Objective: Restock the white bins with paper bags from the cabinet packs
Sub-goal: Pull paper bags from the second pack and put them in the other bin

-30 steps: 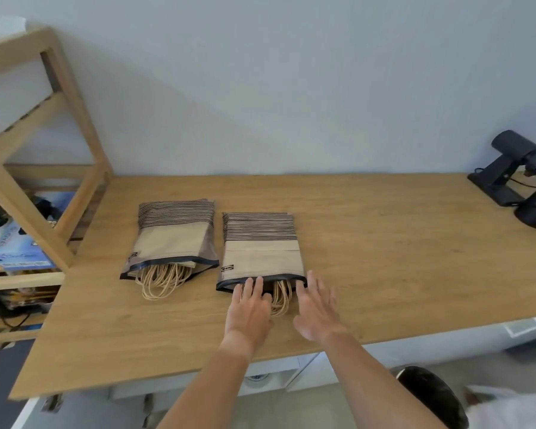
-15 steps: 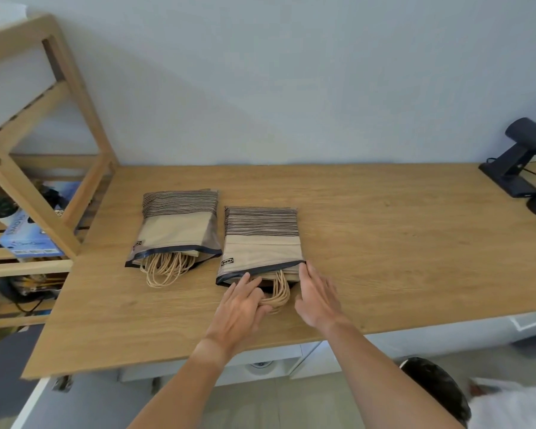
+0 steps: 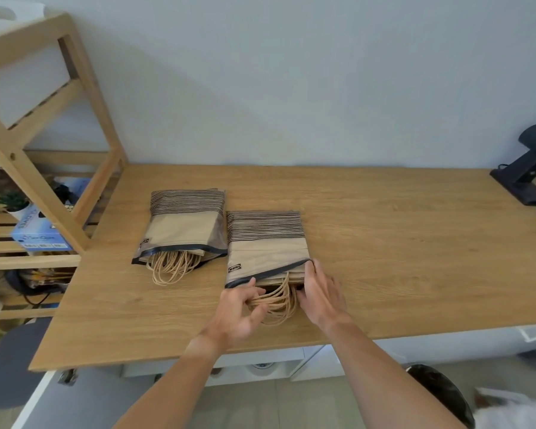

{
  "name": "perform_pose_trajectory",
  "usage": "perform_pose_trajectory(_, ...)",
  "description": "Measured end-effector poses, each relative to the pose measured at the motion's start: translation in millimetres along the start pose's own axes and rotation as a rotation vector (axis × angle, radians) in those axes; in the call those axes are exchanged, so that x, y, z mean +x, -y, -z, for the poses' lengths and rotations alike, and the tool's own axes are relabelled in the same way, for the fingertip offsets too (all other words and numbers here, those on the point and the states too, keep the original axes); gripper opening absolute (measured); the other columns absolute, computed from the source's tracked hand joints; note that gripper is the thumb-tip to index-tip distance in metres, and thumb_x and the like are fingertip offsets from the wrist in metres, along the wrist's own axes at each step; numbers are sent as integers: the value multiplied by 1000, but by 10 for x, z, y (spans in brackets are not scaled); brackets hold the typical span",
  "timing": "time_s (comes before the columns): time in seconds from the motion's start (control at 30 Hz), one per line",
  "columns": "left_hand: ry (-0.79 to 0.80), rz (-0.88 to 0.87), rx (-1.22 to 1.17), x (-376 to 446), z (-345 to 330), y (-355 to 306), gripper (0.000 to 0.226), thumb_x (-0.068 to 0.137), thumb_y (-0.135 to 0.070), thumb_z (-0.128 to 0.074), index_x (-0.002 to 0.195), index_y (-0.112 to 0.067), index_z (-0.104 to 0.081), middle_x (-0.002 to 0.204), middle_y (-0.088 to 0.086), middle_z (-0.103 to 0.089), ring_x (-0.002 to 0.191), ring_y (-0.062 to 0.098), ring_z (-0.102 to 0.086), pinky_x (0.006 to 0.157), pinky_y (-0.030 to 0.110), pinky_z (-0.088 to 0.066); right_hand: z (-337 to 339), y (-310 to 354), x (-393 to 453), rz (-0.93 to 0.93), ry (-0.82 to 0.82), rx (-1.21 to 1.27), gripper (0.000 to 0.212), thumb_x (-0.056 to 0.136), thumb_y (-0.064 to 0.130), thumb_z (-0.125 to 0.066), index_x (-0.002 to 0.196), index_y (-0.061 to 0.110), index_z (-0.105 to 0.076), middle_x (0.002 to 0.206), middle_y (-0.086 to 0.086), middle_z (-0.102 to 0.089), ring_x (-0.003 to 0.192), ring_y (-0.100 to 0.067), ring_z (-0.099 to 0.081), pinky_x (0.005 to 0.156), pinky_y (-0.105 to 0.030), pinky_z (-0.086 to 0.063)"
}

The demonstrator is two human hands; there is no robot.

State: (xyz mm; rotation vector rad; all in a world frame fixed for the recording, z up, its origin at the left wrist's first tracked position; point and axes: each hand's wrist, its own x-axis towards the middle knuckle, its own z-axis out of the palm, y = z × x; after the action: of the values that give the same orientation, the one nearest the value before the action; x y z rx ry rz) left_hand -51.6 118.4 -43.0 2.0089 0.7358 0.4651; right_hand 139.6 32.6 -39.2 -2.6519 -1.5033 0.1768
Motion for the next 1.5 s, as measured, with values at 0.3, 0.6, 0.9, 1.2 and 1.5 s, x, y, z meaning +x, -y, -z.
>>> perform_pose_trajectory(0.3, -40, -54, -45, -87, 117, 15, 17, 87, -13, -71, 72, -7, -77, 94, 8, -77, 110, -9, -60, 106, 6, -32, 59, 20, 128, 338, -31, -257, 60, 72, -10, -71, 125, 12, -53, 133, -10, -48, 121, -28, -52, 104, -44, -42)
perform_pose_trajectory(0.6, -94, -25, -135, 55, 63, 65, 28, 86, -16, -65, 61, -7, -73, 66, 3, -74, 66, 22, -72, 99, 26, -51, -97, 233, 242, 496, 19, -510, 32, 77, -7, -73, 104, 6, -61, 146, -21, -33, 101, -34, -58, 84, -49, -52)
perform_pose_trajectory(0.9, -382, 529, -290, 184, -163, 200, 39, 102, -22, -49, 140, -26, -42, 119, 2, -65, 97, 19, -66, 91, 41, -53, 200, 117, 452, 618, 176, -587, 20, 82, -17, -62, 90, 1, -61, 164, -23, 7, 117, -36, -54, 79, -42, -57)
perform_pose_trajectory(1.2, -607, 696, -481, 483, -125, 262, 39, 96, -23, -62, 133, -15, -57, 121, 2, -65, 104, 12, -57, 86, 25, -48, 81, -140, 306, 763, -14, -574, 13, 67, 5, -85, 71, 9, -74, 154, -15, -42, 123, -30, -56, 81, -44, -59)
perform_pose_trajectory(1.5, -382, 624, -626, 779, -166, 235, 69, 85, -22, -74, 146, -25, -41, 129, -1, -60, 116, 18, -59, 102, 42, -50, -7, -162, 375, 690, -109, -513, 10, 64, 6, -81, 65, 14, -76, 151, -14, -47, 131, -38, -48, 100, -63, -42)
